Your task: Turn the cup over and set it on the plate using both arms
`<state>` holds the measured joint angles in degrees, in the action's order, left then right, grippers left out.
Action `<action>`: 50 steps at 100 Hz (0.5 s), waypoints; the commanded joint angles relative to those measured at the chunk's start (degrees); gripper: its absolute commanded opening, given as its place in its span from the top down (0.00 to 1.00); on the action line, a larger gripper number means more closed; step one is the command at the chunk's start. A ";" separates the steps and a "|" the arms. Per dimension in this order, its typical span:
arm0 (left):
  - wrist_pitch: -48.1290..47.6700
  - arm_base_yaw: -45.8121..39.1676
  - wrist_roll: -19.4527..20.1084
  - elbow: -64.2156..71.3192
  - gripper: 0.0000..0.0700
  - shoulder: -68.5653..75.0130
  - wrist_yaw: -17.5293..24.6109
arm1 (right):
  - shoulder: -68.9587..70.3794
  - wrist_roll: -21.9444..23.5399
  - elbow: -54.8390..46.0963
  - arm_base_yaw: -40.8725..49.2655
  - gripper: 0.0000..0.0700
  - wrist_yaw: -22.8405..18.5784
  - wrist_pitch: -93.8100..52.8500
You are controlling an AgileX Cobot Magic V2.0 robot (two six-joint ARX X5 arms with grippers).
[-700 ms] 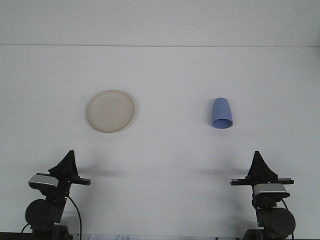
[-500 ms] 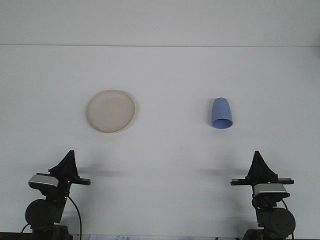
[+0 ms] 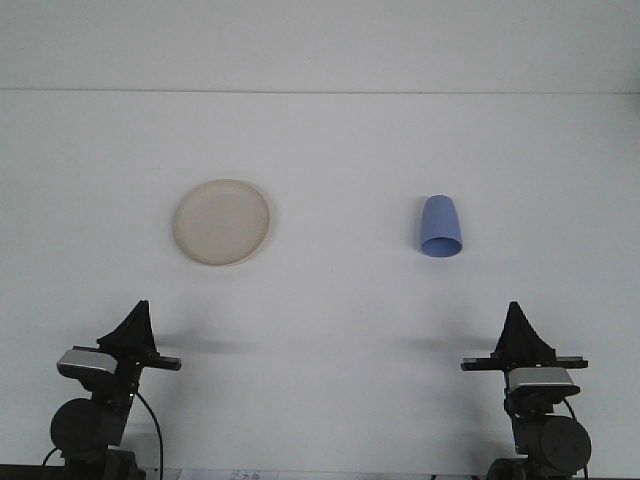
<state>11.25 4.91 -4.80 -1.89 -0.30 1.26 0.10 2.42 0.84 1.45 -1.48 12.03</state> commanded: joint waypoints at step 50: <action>0.85 -0.02 0.68 1.05 0.98 0.11 -0.20 | 3.87 5.38 12.26 0.13 1.00 -4.39 -14.12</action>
<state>11.27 4.91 -4.82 -1.89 -0.30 1.26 2.22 7.27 9.52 1.50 -5.02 3.14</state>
